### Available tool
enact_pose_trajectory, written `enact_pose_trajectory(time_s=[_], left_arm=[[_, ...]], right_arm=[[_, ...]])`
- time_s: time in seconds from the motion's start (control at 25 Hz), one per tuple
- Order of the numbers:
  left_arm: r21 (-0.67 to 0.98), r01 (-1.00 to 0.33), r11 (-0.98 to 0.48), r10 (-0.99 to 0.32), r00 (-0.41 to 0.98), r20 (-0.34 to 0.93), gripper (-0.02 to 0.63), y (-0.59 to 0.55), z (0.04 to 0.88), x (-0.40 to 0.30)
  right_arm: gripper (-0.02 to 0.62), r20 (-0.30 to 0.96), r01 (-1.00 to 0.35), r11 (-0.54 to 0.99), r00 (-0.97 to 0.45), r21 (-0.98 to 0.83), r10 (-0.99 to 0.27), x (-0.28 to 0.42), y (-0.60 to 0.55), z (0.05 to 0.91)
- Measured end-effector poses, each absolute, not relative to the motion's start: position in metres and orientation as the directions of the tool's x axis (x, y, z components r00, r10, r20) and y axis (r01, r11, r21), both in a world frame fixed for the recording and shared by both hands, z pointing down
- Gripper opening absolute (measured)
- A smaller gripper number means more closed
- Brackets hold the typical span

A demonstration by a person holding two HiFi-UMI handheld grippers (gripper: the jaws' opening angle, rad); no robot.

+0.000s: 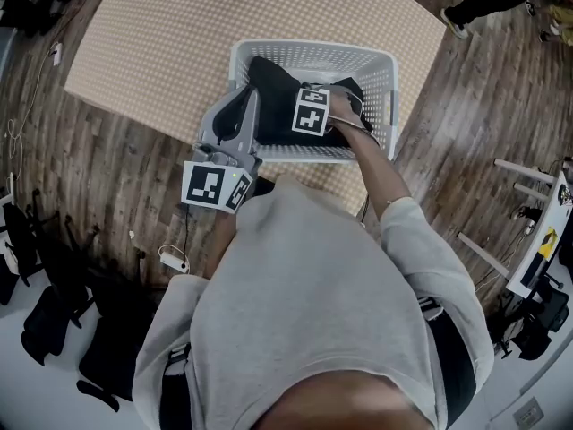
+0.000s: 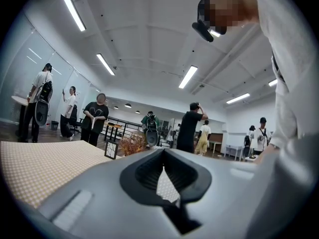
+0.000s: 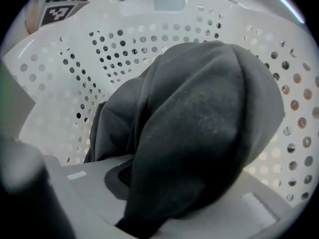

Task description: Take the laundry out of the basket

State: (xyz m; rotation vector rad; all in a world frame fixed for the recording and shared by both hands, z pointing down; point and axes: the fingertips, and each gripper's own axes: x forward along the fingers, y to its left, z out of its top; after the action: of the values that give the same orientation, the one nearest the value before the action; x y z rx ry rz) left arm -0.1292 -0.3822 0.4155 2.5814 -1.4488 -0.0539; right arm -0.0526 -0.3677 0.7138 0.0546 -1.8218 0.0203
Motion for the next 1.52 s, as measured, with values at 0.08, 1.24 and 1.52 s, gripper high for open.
enact_pose_trajectory(time_s=[0.08,1.24,1.52], left_arm=[[0.175,-0.84,-0.514,-0.847,0.529,0.051,0.011,-0.379,0.413,-0.128],[0.101,-0.8,-0.591,-0.806,0.589,-0.05,0.011,-0.337,0.365,-0.1],[0.09,-0.79,-0.606,-0.795,0.605,-0.046,0.011,-0.331,0.364,-0.088]], right_arm=[[0.115,0.962,-0.057,0.996,-0.264,0.064,-0.077,-0.054,-0.372,0.705],[0.11,0.612,-0.624,0.701,-0.416,0.345,-0.672,-0.013,-0.428,0.507],[0.112,0.465,-0.831,0.538,-0.424,0.14,-0.777,0.017,-0.428,0.488]])
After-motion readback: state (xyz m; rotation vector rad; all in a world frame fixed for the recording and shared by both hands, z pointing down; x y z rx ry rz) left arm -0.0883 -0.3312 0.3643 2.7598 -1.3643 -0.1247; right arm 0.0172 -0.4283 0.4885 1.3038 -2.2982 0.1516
